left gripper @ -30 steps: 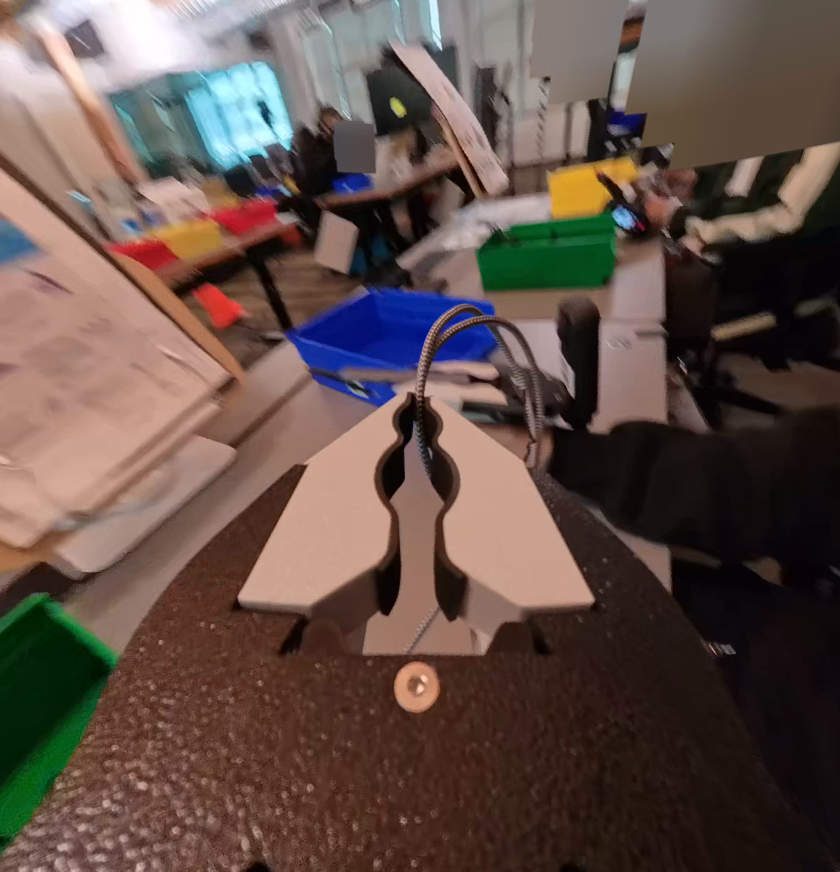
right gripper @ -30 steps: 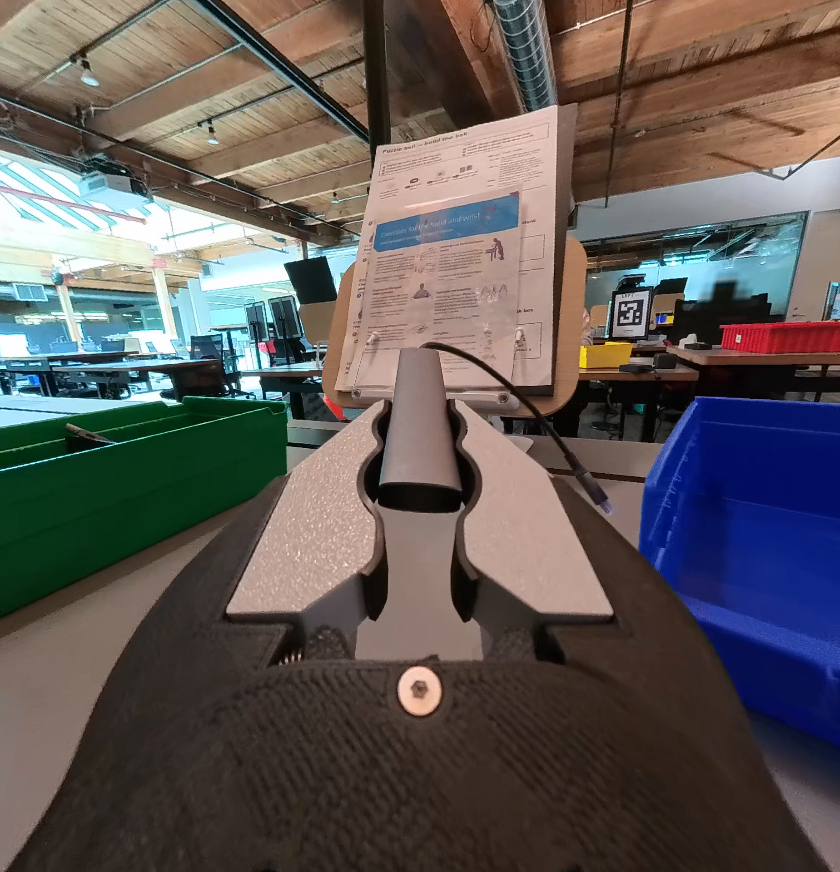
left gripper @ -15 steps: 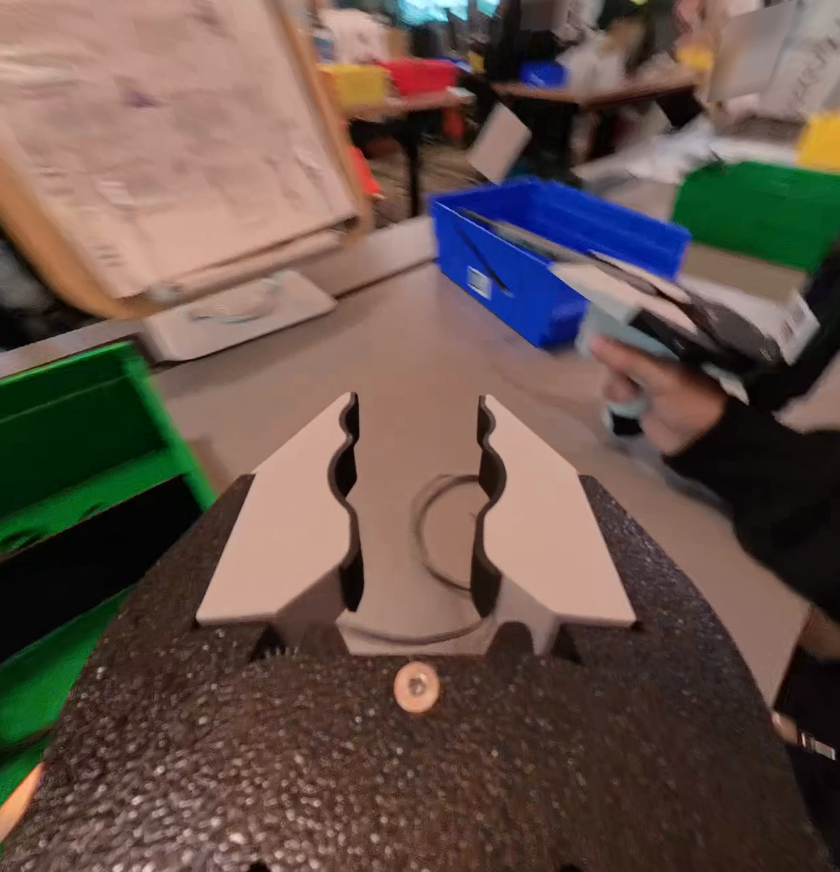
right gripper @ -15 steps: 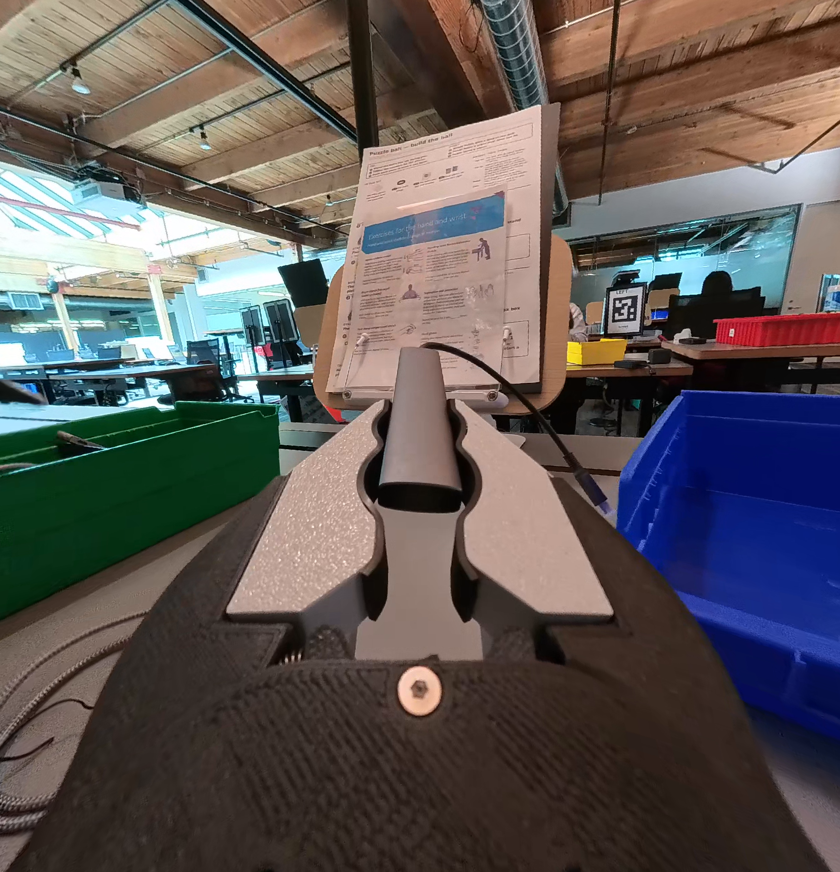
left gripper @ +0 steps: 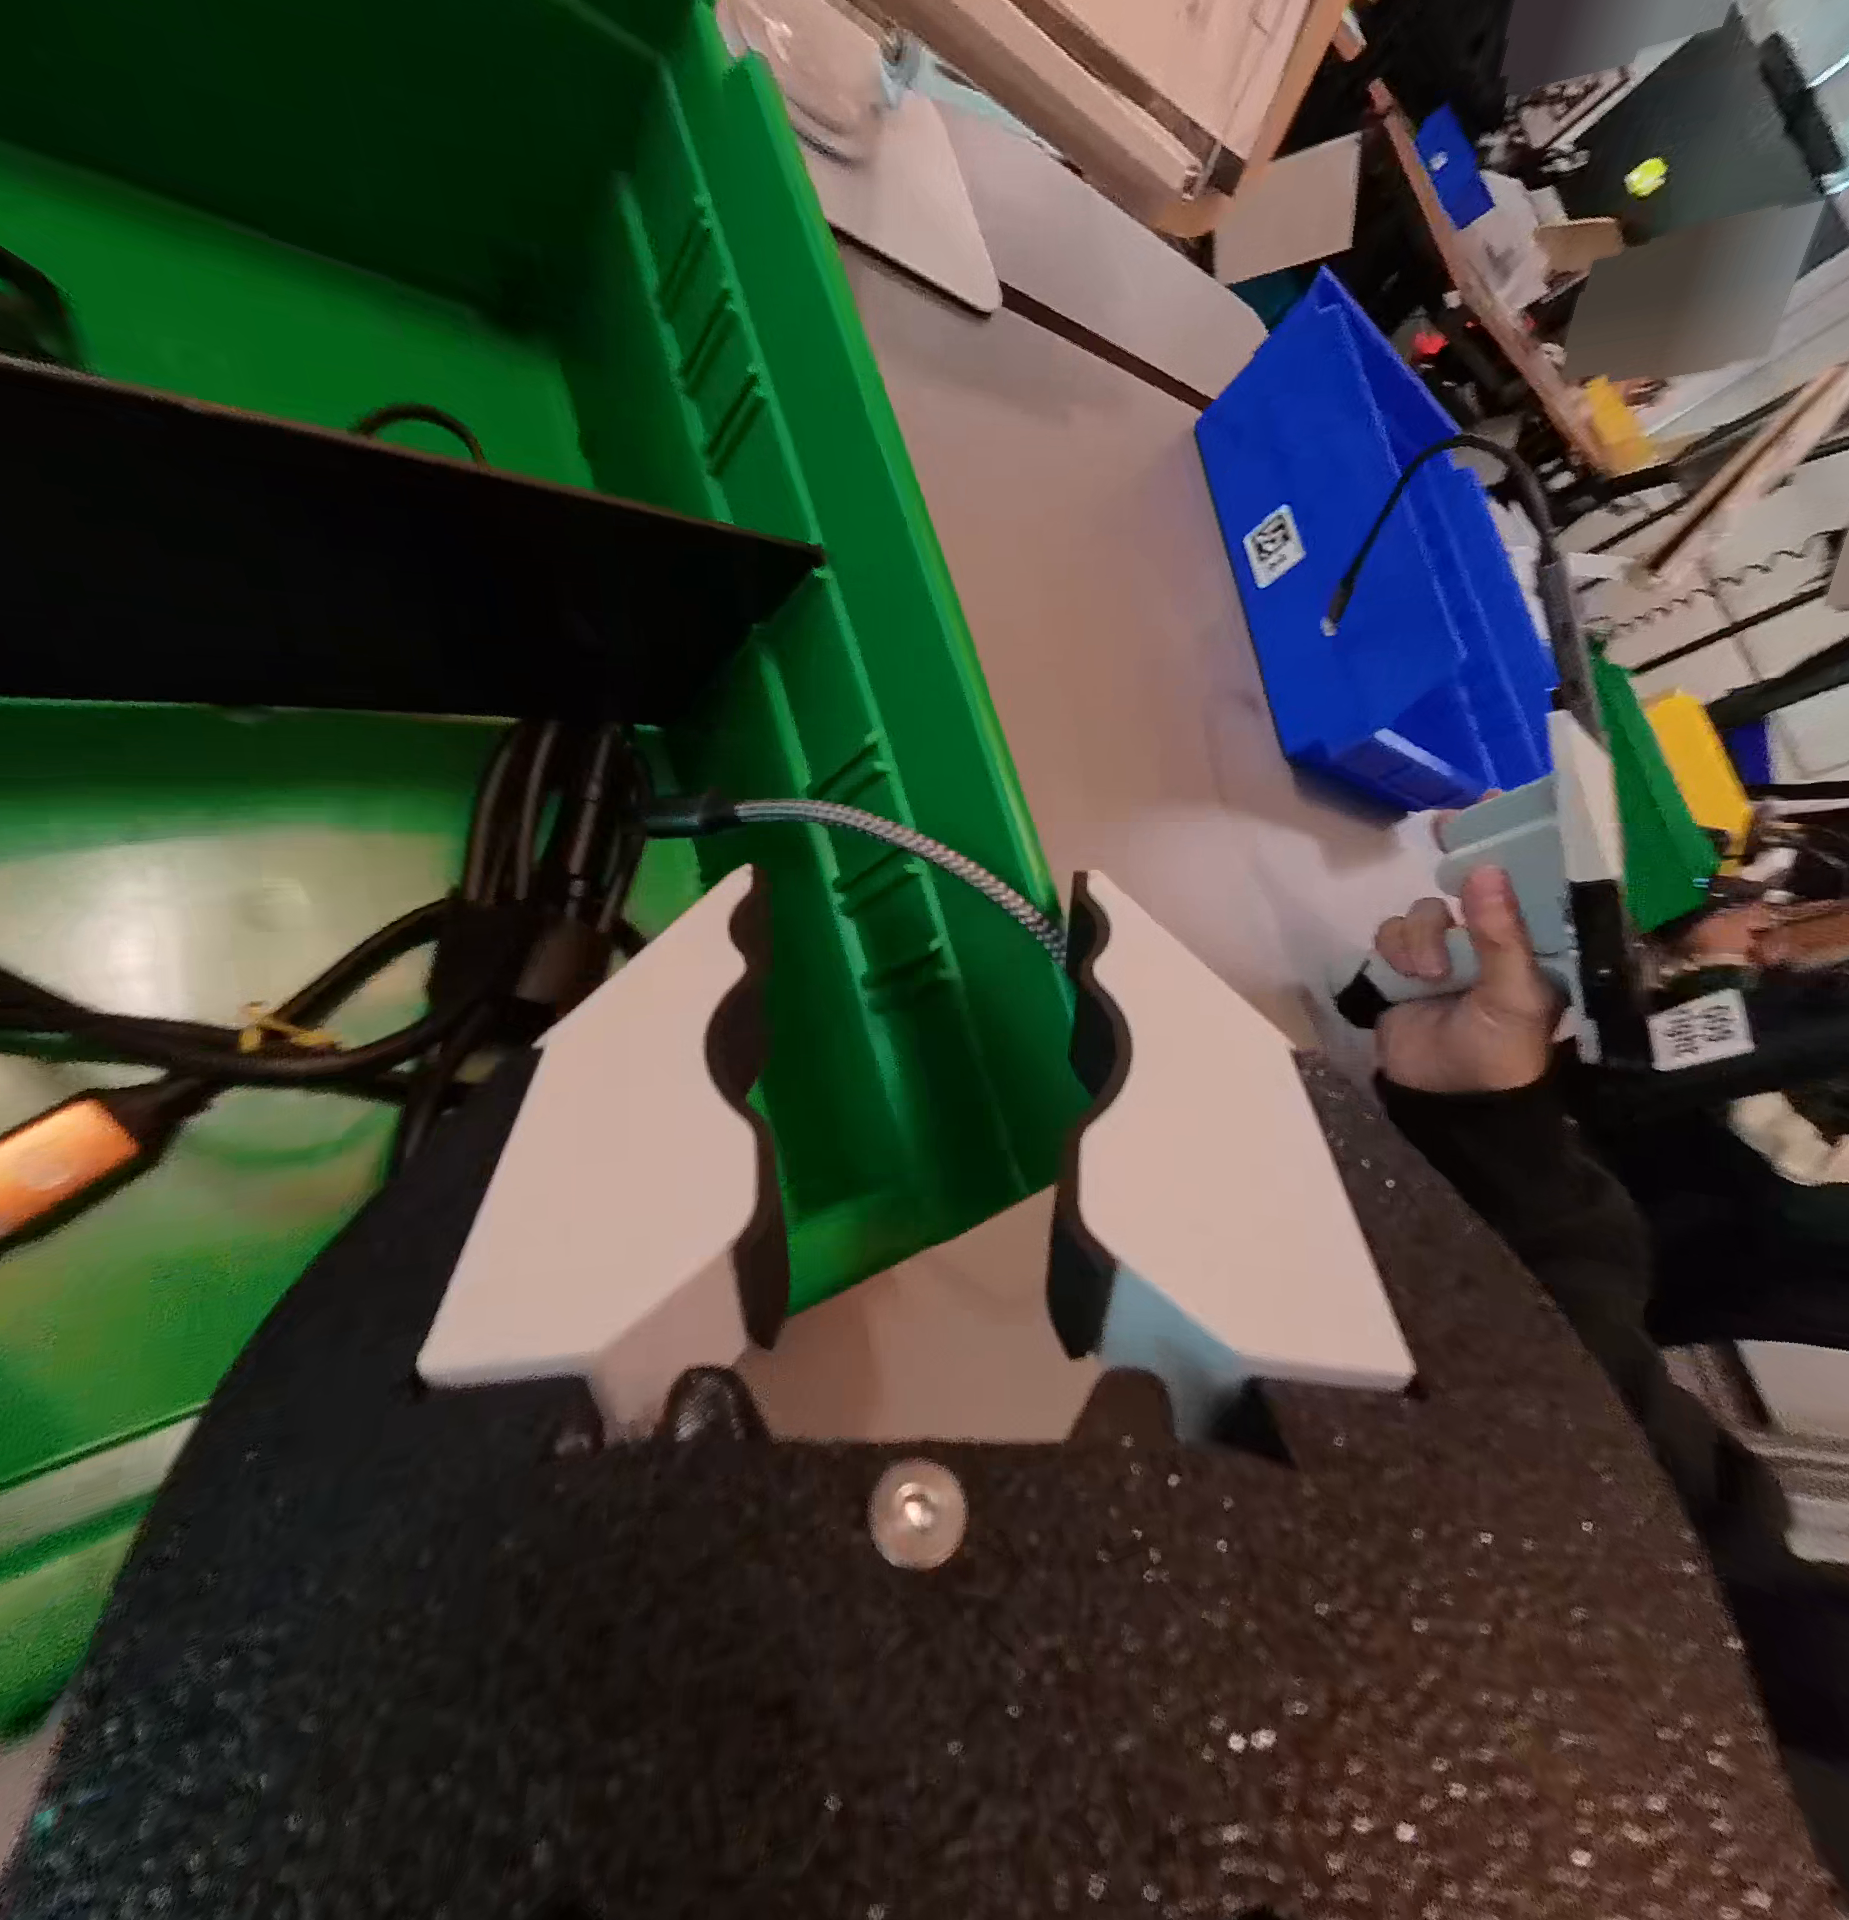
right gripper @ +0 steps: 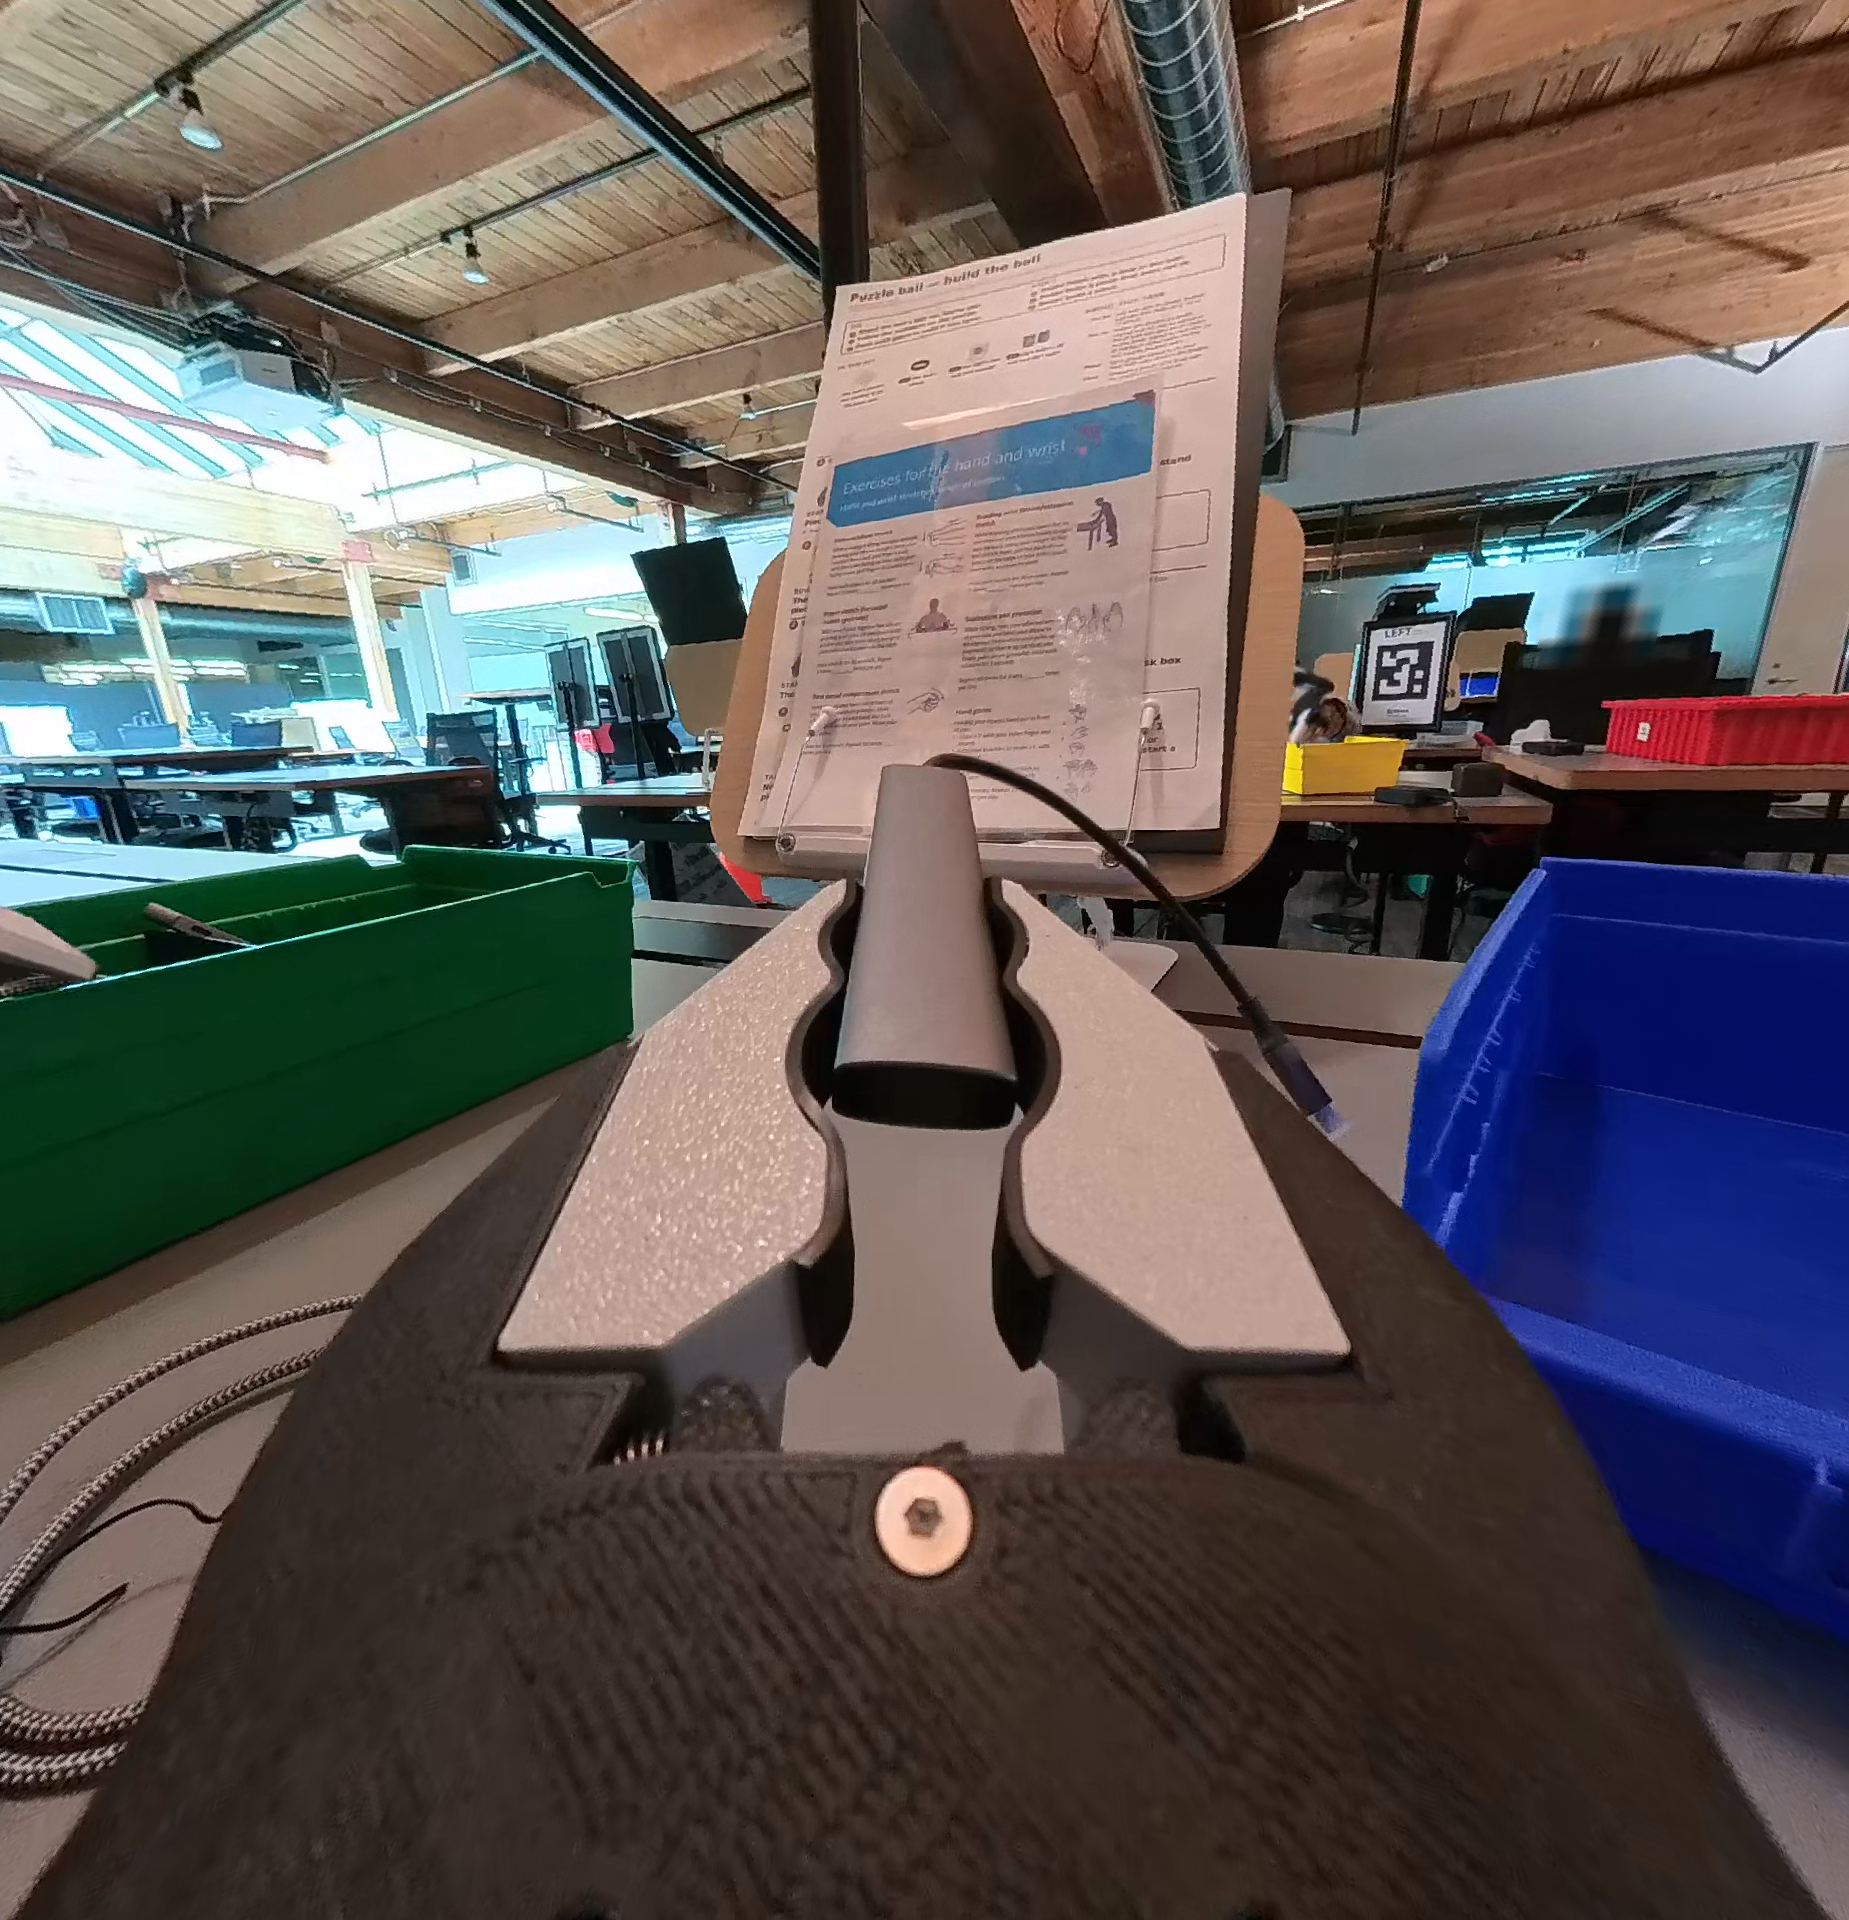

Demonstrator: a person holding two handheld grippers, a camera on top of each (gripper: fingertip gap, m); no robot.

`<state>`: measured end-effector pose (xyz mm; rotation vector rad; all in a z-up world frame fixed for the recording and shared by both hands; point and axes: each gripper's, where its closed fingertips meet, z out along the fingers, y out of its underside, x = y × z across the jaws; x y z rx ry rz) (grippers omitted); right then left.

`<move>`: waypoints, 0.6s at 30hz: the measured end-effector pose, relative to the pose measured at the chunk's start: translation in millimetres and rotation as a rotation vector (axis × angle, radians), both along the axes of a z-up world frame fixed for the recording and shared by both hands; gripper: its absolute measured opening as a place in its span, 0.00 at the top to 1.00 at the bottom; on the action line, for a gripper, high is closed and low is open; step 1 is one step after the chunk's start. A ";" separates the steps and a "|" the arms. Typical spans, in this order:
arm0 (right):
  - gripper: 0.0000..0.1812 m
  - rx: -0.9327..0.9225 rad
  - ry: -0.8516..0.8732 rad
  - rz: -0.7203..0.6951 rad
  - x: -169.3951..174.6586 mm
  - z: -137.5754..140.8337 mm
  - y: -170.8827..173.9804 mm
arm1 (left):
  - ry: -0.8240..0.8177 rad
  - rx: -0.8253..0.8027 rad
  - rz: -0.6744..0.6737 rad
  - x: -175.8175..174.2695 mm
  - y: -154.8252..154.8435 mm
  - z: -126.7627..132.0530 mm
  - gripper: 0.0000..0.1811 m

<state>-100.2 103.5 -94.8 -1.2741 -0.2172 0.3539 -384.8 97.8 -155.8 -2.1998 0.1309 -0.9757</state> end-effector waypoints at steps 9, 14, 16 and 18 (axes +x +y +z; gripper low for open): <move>0.87 -0.006 0.000 -0.006 1.6 -1.2 -0.2 | 0.305 0.446 -0.014 8.1 -4.8 59.2 0.96; 0.87 -0.001 -0.001 -0.019 4.0 -0.3 -0.2 | 0.387 0.937 -0.267 75.6 -41.4 122.9 1.00; 0.87 0.001 0.003 -0.028 6.1 0.3 -0.2 | 0.349 0.905 -0.478 113.2 -62.3 108.1 1.00; 0.87 0.001 0.009 -0.037 8.8 0.6 0.1 | 0.427 0.710 -0.636 131.6 -67.4 66.5 1.00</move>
